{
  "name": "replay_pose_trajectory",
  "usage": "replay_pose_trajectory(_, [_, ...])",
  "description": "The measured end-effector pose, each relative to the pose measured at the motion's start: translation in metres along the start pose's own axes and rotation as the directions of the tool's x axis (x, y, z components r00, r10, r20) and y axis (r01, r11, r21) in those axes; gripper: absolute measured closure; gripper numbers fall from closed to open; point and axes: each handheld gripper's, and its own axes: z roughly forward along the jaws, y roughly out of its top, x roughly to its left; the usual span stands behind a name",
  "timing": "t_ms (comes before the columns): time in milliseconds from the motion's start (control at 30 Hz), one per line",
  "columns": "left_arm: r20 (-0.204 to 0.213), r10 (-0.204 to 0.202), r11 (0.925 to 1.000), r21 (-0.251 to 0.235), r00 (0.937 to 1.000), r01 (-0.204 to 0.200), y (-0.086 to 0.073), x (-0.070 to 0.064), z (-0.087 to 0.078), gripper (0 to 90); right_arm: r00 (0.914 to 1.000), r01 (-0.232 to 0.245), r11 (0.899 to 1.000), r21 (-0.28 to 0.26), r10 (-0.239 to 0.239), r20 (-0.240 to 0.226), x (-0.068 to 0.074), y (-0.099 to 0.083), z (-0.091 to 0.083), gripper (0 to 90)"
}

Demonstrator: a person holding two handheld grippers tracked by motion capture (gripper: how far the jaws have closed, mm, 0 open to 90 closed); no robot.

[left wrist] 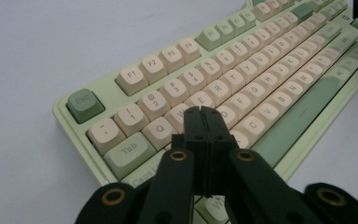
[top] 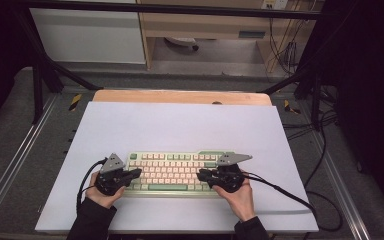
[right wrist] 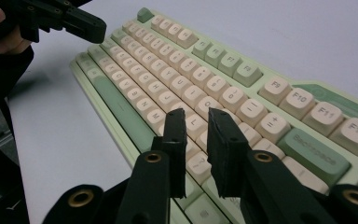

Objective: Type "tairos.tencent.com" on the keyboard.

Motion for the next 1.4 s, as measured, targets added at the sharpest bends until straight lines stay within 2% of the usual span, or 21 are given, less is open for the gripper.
replay_pose_trajectory(400, [0.002,0.000,1.0000,0.001,1.0000,0.000,0.000,0.000,0.000,90.0,1.0000,-0.003,1.000,0.017,0.003,0.009,0.008,0.015,0.029,90.0])
replay_pose_trajectory(600, [0.001,0.000,1.0000,0.000,1.0000,0.000,0.000,0.000,0.000,90.0,0.9998,0.015,1.000,0.027,-0.015,0.016,0.013,0.023,0.045,90.0])
replay_pose_trajectory(800, [0.002,0.001,1.0000,0.002,1.0000,-0.001,0.000,0.000,0.000,90.0,0.9993,0.016,0.999,0.037,-0.018,0.034,0.012,0.023,0.058,90.0])
replay_pose_trajectory(1100, [0.002,0.002,1.0000,0.003,1.0000,-0.002,0.000,0.000,0.001,90.0,0.9982,0.001,0.998,0.056,-0.004,0.060,0.007,0.022,0.069,90.0])
replay_pose_trajectory(1400, [0.001,0.002,1.0000,0.003,1.0000,-0.002,0.000,0.000,0.000,90.0,0.9979,0.013,0.997,0.074,-0.018,0.063,0.006,0.021,0.073,90.0])
